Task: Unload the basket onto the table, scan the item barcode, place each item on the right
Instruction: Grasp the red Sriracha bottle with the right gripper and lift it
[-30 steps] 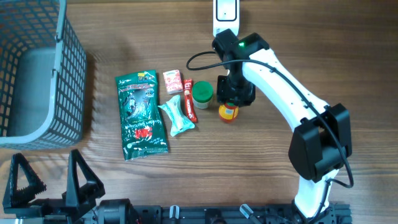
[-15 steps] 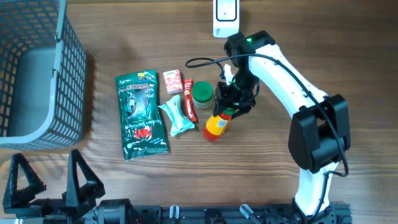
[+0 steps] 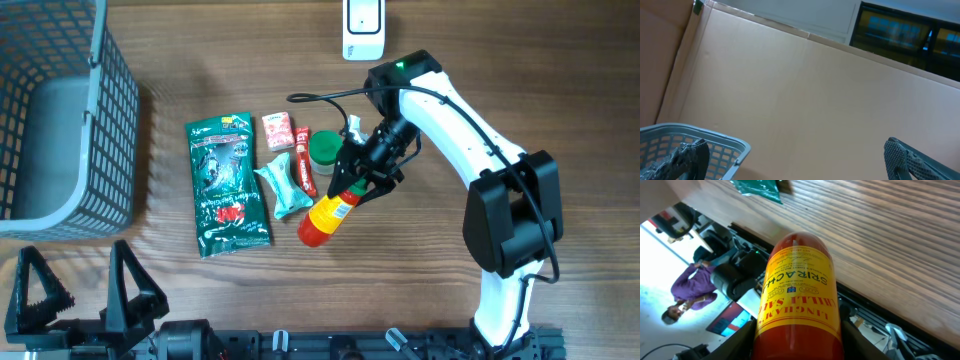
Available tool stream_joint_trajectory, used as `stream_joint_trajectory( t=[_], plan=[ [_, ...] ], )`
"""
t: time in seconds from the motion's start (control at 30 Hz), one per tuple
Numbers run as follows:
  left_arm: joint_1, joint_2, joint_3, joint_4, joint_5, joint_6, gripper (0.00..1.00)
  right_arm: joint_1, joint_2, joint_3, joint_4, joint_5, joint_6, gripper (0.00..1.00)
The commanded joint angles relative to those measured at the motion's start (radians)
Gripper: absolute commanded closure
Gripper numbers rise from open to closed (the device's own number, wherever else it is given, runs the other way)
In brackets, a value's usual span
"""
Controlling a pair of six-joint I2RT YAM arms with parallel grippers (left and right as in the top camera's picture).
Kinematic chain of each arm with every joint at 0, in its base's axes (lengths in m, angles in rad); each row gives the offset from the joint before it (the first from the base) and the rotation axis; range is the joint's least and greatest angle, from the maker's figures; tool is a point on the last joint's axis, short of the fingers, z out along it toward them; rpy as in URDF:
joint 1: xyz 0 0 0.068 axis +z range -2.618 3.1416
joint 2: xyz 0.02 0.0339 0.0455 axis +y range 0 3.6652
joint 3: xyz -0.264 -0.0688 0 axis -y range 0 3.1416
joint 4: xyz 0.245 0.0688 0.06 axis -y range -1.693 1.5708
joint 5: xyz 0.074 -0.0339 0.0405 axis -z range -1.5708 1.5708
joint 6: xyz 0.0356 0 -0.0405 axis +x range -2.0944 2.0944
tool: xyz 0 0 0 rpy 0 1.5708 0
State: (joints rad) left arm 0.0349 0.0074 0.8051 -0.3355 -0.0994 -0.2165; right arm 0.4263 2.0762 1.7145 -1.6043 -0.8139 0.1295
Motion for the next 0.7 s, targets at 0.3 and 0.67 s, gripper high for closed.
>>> stream_joint_trajectory(
  t=[0.3,0.67],
  plan=[
    [0.007,-0.003,-0.003,-0.001,-0.007,-0.008,0.0,-0.002,0.011,-0.002,-0.007,-0.071,-0.024,0.64],
    [0.007,-0.003,-0.003,-0.001,-0.006,-0.008,0.0,-0.002,0.011,-0.002,-0.007,-0.055,-0.025,0.64]
  ],
)
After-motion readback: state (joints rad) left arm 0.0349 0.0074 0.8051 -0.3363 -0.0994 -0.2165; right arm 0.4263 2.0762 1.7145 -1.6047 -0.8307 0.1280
